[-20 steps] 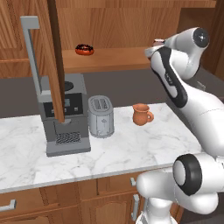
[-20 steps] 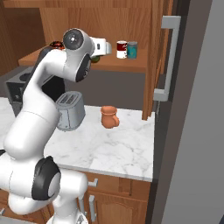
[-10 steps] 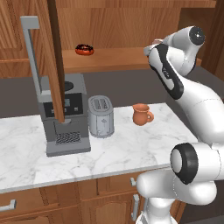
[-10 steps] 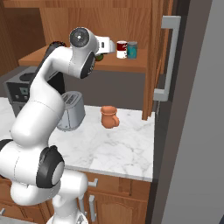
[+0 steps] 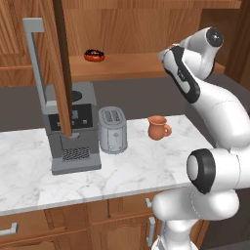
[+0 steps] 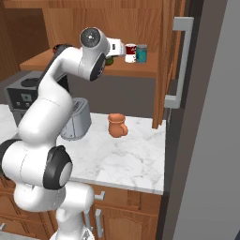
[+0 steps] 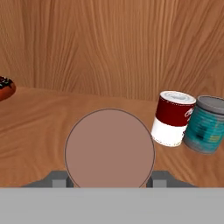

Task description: Pick the cans from the counter and place them in their designated side in the cabinet.

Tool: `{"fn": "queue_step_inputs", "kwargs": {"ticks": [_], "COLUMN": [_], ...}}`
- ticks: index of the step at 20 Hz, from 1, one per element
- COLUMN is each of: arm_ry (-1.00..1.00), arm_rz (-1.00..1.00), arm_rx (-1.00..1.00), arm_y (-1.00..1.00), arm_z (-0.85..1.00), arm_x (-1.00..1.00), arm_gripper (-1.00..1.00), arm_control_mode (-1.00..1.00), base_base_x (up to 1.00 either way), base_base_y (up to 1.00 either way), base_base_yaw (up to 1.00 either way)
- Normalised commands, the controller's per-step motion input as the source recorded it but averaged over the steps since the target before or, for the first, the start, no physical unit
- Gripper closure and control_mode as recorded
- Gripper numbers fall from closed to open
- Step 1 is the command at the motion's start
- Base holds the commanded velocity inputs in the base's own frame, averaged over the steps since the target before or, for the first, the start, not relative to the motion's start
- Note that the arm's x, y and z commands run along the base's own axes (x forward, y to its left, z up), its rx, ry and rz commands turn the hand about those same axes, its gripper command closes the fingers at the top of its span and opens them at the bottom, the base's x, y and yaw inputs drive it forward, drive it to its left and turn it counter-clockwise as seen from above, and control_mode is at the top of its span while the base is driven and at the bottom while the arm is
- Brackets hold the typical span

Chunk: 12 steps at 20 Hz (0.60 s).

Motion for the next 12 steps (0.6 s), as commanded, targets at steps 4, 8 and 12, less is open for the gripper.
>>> {"fn": "queue_step_inputs", "kwargs": {"ticks": [4,8,12], "arm_ry": [0.04,0.00,0.00], "arm_rz": [0.00,0.00,0.00], "arm_rx": [0.00,-0.01,-0.01], "arm_y": [-0.04,-0.06,-0.05], "arm_z": [-0.07,-0.05,-0.03], "arm_x": [0.25,0.23,0.25], "arm_gripper": [1.00,1.00,1.00], "arm_control_mode": [-1.00,-1.00,-1.00], "base_base_x": [0.00,0.00,0.00], "base_base_y": [0.00,0.00,0.00], "base_base_yaw": [0.00,0.00,0.00]}}
